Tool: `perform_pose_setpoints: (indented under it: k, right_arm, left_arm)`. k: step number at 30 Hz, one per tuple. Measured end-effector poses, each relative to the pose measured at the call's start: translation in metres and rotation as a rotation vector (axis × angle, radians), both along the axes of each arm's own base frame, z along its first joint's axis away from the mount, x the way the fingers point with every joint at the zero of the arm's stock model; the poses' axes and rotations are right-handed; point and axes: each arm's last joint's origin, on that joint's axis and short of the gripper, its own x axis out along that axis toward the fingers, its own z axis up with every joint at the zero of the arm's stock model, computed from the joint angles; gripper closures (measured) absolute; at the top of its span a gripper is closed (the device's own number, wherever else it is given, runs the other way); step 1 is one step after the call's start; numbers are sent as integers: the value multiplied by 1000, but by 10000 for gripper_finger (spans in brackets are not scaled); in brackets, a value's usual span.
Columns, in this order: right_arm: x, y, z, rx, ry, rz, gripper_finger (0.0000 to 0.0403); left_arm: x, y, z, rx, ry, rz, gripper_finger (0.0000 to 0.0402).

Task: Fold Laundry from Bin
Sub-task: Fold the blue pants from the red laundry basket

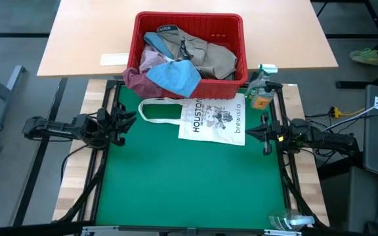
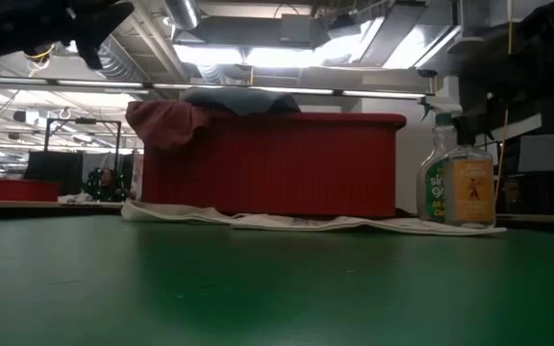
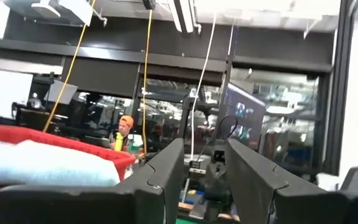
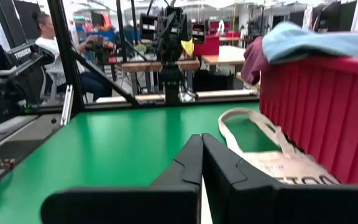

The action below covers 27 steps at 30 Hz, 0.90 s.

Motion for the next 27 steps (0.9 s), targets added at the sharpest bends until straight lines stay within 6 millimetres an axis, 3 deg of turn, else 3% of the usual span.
perform_pose_setpoints:
  k: [8, 17, 22, 27]
  right_arm:
    - [0, 0, 2, 0, -22, -14, 397]
    - [0, 0, 2, -1, -21, -15, 397]
    - [0, 0, 2, -1, -21, -15, 397]
    - [0, 0, 2, -1, -21, -15, 397]
  left_arm:
    - [34, 1, 46, 134, 123, 153, 289]
    - [92, -1, 88, 341, 260, 271, 289]
    - [127, -1, 106, 471, 328, 341, 289]
    - [160, 8, 112, 451, 388, 433, 280]
